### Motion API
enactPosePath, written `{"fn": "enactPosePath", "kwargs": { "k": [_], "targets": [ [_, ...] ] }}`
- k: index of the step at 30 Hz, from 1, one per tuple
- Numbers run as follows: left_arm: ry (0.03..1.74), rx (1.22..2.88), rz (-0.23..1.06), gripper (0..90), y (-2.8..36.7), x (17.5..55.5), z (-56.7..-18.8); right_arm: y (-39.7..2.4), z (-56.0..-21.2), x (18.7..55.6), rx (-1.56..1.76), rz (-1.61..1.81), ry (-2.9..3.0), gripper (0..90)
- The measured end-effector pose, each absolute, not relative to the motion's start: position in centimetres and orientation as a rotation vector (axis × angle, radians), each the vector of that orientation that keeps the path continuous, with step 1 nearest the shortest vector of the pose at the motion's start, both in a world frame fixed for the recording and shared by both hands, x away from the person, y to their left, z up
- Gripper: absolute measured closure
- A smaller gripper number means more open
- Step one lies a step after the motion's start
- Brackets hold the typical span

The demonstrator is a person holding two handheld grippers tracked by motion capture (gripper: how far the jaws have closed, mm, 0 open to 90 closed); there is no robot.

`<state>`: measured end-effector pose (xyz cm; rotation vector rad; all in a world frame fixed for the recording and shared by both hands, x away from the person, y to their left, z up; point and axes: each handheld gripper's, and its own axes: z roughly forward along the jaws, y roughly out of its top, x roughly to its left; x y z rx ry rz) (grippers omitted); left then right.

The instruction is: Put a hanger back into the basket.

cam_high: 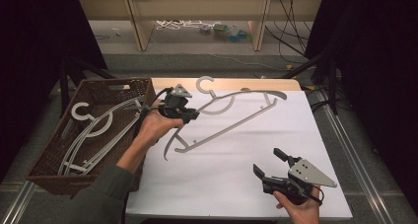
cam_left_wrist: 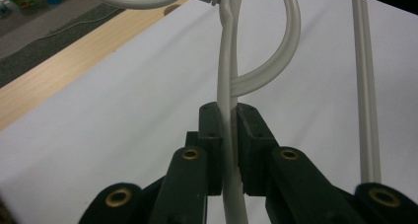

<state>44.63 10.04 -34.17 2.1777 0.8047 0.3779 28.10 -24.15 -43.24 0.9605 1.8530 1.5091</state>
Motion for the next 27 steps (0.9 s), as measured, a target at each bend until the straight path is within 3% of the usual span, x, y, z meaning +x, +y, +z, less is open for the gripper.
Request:
{"fn": "enactPosePath", "kwargs": {
  "k": [27],
  "targets": [
    [0.775,2.113,0.437,82.1,13.5,42.5,-28.2,-24.1,-43.2,28.1,0.959,1.508,1.881,17.0]
  ]
}}
